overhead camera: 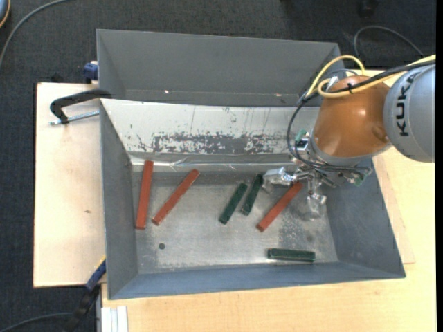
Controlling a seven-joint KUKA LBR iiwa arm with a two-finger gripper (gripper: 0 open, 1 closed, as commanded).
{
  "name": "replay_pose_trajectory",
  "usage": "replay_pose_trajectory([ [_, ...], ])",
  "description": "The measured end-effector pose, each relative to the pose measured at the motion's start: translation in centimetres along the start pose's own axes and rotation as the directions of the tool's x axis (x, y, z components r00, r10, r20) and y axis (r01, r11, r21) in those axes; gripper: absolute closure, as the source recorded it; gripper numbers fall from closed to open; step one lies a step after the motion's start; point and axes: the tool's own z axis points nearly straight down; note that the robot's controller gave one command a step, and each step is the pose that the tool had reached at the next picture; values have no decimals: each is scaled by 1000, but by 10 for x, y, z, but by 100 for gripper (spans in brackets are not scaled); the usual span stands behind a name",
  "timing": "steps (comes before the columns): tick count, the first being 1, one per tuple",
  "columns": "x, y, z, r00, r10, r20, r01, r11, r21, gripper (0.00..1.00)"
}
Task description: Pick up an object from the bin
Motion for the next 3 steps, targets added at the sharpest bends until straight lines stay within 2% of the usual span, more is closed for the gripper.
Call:
replay_pose_trajectory([
  [1,-3,5,1,1000,-7,-1,7,1000,-8,100],
  [2,-28,26,-123,848,-529,5,529,848,-3,100],
  [3,-21,20,-195,867,-499,4,499,867,1,100],
])
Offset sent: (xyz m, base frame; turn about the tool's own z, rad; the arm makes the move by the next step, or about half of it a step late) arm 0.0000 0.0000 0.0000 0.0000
